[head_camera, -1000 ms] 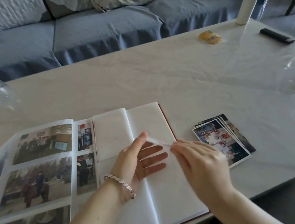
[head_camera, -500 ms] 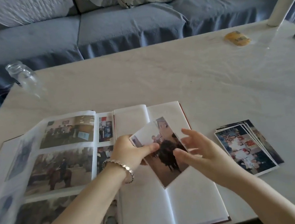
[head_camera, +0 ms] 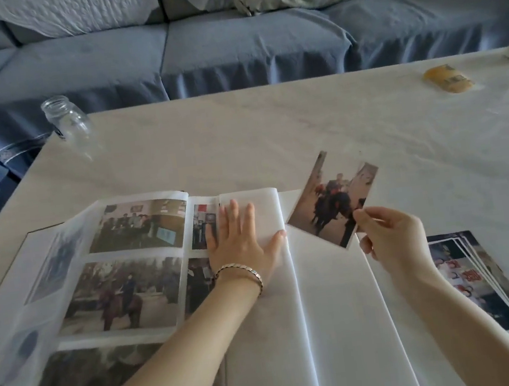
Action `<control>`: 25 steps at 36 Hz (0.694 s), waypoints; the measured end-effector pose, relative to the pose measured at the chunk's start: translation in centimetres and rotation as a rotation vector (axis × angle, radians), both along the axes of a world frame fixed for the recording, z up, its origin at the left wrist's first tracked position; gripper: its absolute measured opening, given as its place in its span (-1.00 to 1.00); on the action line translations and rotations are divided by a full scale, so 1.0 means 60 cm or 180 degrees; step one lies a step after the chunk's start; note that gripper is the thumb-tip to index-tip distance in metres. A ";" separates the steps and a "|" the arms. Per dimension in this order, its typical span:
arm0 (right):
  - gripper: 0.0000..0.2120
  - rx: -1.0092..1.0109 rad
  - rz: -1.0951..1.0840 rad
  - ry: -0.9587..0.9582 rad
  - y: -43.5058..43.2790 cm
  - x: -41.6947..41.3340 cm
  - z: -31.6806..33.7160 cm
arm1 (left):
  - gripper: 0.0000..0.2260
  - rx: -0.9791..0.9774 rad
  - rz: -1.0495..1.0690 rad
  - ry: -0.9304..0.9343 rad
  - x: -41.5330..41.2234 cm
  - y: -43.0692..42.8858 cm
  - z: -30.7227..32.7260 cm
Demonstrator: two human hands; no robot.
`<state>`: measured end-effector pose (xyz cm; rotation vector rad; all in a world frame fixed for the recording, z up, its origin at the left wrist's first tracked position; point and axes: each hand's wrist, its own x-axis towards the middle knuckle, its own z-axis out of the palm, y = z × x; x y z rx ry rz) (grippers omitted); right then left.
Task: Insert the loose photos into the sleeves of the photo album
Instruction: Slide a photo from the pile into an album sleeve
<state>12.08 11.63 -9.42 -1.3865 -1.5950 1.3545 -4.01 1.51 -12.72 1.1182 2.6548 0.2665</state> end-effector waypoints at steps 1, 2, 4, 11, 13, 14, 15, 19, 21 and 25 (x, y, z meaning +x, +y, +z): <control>-0.91 0.0041 -0.0016 -0.0018 0.004 -0.005 -0.001 | -0.35 -0.0005 -0.0019 0.0048 -0.001 0.000 -0.003; -0.91 0.0088 -0.0039 -0.0046 0.007 -0.008 -0.002 | -0.36 0.0013 -0.0039 0.0080 -0.003 0.000 -0.005; -0.90 0.0176 -0.0099 -0.0087 0.013 -0.013 -0.004 | -0.38 0.0102 -0.0057 0.0088 -0.006 0.000 -0.010; -0.82 0.0389 -0.0020 -0.0354 0.019 -0.027 -0.013 | -0.44 0.0286 -0.0132 0.0097 -0.012 -0.005 -0.017; -0.82 0.0423 0.0031 -0.0385 0.016 -0.027 -0.016 | -0.37 0.0304 -0.0128 0.0153 -0.013 -0.005 -0.021; -0.82 0.0439 0.0049 -0.0391 0.014 -0.028 -0.018 | -0.34 0.0311 -0.0127 0.0170 -0.013 -0.005 -0.022; -0.83 0.0452 0.0058 -0.0390 0.013 -0.029 -0.019 | -0.33 0.0313 -0.0125 0.0174 -0.013 -0.005 -0.023; -0.89 0.0512 0.0083 -0.0384 0.006 -0.033 -0.020 | -0.31 0.0355 -0.0115 0.0216 -0.012 -0.006 -0.024; -0.89 0.0566 0.0132 -0.0426 0.001 -0.034 -0.019 | -0.33 0.0377 -0.0100 0.0187 -0.011 -0.006 -0.023; -0.80 0.0737 0.0246 -0.0544 -0.007 -0.033 -0.015 | -0.33 0.0525 -0.0072 0.0109 -0.010 -0.007 -0.024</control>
